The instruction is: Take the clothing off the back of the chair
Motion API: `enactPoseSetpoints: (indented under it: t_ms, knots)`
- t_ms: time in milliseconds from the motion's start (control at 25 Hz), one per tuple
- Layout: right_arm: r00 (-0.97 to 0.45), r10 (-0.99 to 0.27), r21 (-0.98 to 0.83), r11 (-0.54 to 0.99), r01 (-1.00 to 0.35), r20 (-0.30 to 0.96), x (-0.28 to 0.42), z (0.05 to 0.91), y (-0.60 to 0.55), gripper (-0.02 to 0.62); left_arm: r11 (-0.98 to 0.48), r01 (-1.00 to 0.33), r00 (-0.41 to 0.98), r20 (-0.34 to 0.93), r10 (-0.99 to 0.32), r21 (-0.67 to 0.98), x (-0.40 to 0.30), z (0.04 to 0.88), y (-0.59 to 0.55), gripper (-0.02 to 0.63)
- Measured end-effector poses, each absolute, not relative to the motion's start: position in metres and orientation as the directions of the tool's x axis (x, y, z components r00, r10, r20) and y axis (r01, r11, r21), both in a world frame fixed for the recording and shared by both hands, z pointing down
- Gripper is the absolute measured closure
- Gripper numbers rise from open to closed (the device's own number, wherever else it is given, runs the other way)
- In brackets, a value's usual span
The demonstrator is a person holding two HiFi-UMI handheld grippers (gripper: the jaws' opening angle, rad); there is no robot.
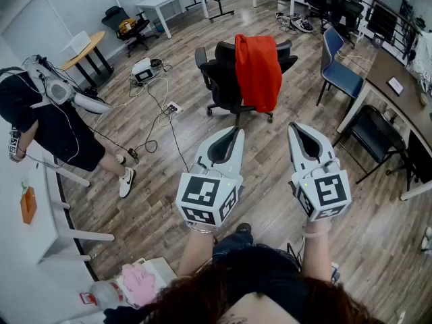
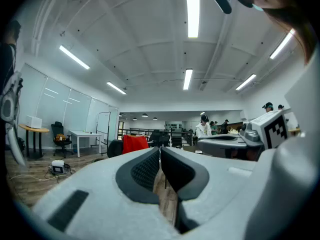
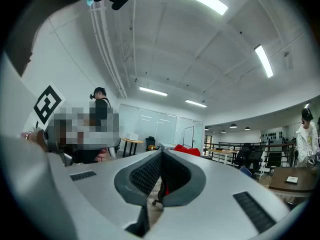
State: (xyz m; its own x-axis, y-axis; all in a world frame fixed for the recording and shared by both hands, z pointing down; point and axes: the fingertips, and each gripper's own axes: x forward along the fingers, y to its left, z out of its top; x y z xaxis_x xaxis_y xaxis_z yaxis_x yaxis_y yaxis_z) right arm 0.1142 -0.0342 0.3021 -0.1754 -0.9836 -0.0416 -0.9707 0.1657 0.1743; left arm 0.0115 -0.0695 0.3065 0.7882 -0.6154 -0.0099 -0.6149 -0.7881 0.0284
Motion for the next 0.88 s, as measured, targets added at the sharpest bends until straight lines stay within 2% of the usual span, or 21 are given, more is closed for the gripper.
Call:
enactPoseSetpoints:
  t_ms: [720, 880]
  knots:
    - [-0.127, -0.988, 0.146, 0.113, -0.983, -0.091, 0.094, 0.297, -0.082, 0.612, -0.845, -0.532, 0.845, -0.022, -0.534, 0.045, -0.002, 0.306, -0.119, 0.584]
    - [-0.131, -0.988, 0.136, 0.119, -0.984, -0.087, 0.093, 0.296, -0.093, 0.583, -0.861, -0.506, 0.861, -0.024, -0.508, 0.060, 0.002, 0.305, -0.130, 0.583]
